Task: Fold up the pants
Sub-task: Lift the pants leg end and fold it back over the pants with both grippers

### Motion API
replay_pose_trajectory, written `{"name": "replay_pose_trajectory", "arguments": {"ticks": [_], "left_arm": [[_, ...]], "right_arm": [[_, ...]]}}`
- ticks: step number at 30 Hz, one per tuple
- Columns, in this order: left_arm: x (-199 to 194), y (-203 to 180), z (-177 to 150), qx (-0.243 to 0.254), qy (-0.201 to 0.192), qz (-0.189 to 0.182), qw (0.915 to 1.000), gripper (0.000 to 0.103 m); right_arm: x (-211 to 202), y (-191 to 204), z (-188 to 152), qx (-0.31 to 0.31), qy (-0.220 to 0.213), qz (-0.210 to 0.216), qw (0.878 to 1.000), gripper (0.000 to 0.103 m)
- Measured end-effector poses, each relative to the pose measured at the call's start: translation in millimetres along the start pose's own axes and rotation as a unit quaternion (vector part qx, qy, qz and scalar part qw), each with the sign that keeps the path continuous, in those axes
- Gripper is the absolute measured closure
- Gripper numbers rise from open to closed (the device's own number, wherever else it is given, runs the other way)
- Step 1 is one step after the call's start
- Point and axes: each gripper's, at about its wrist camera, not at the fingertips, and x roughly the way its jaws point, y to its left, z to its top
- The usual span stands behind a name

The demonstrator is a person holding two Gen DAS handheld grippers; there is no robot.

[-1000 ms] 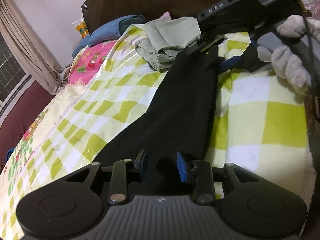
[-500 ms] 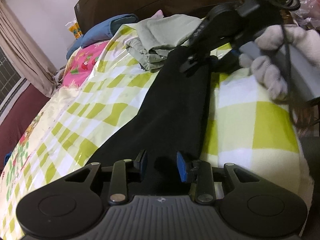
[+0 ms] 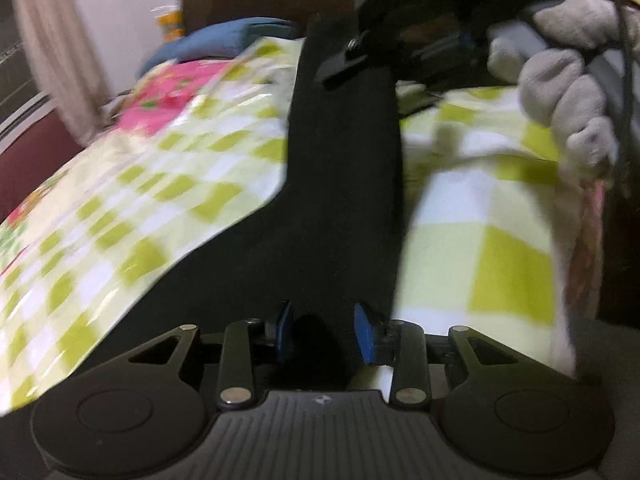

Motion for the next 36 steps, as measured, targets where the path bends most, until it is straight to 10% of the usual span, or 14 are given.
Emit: {"name": "replay_pose_trajectory", "arguments": {"ticks": [8, 18, 31, 36], "left_arm": [[-94, 86, -75, -0.069, -0.007, 0.134, 0.9885, 0.053], [-159, 153, -165, -0.211, -0.005, 0.197, 0.9575, 0.052], [-219, 198, -211, -0.27, -0.078, 0.267, 0.9218, 0.051], [-240, 211, -244, -0.292, -0.059, 0.311, 0.9025, 0.051]], "right_arm": [[51, 146, -68, -0.177, 0.098, 0.082, 0.976, 0.094], [120, 263, -266, -0.358, 0.31, 0.15, 0.868, 0.094], [134, 341, -316, -0.416, 0.281, 0.171, 0.848, 0.094], [135, 376, -365, -0.457, 0.27, 0.215, 0.82, 0.094]]}}
